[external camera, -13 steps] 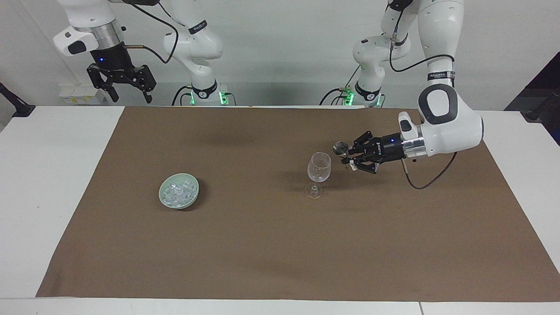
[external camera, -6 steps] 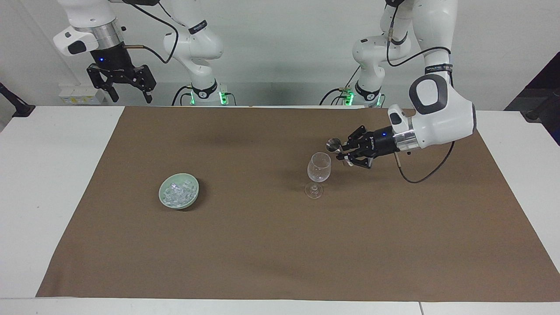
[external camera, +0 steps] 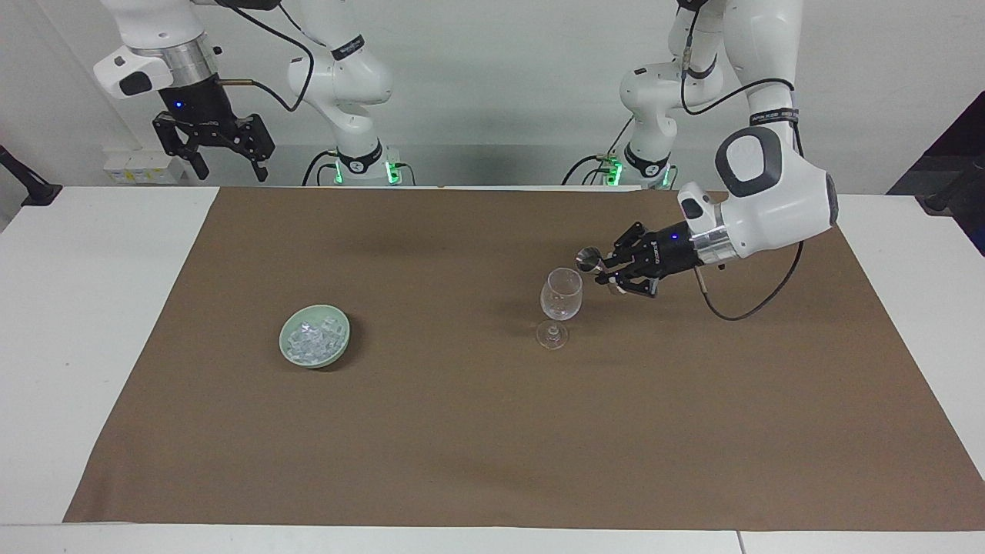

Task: Pour wine and add ice with both arms
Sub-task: 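Tilt the metal cup with the left gripper into the clear glass, then keep tilting the metal cup over the clear glass with the left gripper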

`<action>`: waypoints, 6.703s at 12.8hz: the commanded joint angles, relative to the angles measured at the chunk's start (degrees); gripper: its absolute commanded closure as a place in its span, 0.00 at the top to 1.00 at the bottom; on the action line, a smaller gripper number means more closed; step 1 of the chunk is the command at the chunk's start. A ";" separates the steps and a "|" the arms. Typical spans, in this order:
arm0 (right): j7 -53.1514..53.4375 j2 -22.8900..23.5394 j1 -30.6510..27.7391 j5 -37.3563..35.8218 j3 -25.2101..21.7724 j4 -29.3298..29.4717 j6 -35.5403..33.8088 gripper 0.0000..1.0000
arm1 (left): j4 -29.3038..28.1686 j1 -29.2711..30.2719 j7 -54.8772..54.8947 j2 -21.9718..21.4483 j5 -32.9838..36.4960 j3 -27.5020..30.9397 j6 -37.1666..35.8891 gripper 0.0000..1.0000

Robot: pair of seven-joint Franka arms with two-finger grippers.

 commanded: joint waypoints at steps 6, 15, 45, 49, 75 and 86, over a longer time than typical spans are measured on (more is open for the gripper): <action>0.82 -0.27 -0.36 1.52 0.21 0.18 -0.50 1.00 | -1.00 -3.32 -9.28 -2.81 7.45 1.17 1.66 0.01; 0.82 -0.27 -0.36 1.52 0.21 0.18 -0.50 1.00 | -0.30 -4.73 -18.08 -3.17 11.95 1.17 2.72 0.02; 0.82 -0.27 -0.36 1.52 0.21 0.18 -0.50 1.00 | 2.69 -10.10 -42.78 -4.40 28.12 1.17 0.17 0.01; 0.82 -0.27 -0.36 1.52 0.21 0.18 -0.50 1.00 | 3.56 -10.53 -46.81 -4.40 29.87 1.26 -0.97 0.01; 0.82 -0.27 -0.36 1.52 0.21 0.18 -0.50 1.00 | 8.05 -16.33 -67.04 -3.43 42.26 1.17 -4.49 0.00; 0.82 -0.27 -0.36 1.52 0.21 0.18 -0.50 1.00 | 11.04 -18.36 -66.78 -1.15 47.81 1.17 -8.53 0.00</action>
